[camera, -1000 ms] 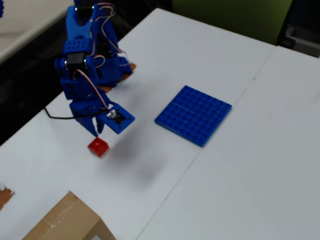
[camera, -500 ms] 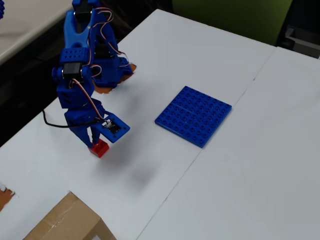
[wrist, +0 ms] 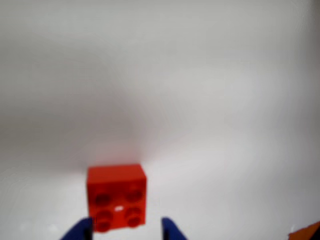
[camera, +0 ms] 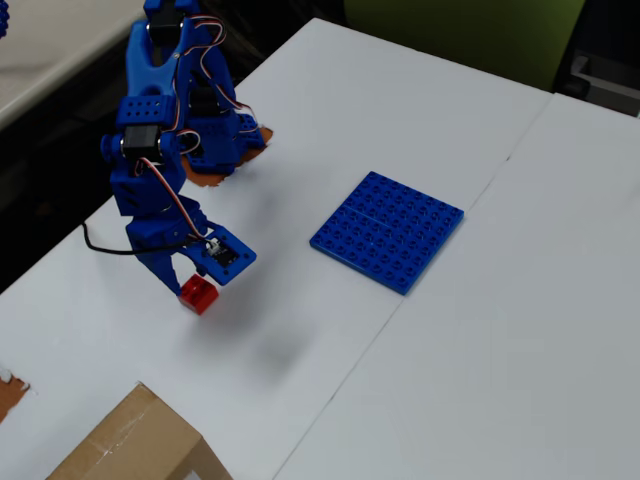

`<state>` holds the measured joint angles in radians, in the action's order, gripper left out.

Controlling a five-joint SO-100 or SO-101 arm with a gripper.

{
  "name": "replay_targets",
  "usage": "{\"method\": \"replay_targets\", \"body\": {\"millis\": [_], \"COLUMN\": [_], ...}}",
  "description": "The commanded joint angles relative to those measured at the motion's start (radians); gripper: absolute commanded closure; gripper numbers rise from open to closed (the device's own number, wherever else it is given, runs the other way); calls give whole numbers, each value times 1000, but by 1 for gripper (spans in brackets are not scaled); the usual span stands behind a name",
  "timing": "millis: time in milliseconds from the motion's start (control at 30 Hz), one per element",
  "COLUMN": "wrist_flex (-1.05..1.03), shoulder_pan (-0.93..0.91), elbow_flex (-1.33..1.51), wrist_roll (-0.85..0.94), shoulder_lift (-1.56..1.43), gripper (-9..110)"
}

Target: Pick up the 2x2 red block and go up the 8x8 blue block.

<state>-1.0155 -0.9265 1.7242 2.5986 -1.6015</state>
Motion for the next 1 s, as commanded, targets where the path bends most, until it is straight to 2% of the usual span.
{"method": "replay_targets", "body": {"millis": [0, 200, 533, 967], "wrist_flex": [-12, -8, 9, 28], "shoulder_pan": [23, 46, 5, -12], "elbow_flex": [-48, -48, -46, -46], "wrist_roll": [-14, -43, 41, 66], "shoulder_lift": [-5, 25, 43, 69], "gripper": [82, 80, 79, 76]}}
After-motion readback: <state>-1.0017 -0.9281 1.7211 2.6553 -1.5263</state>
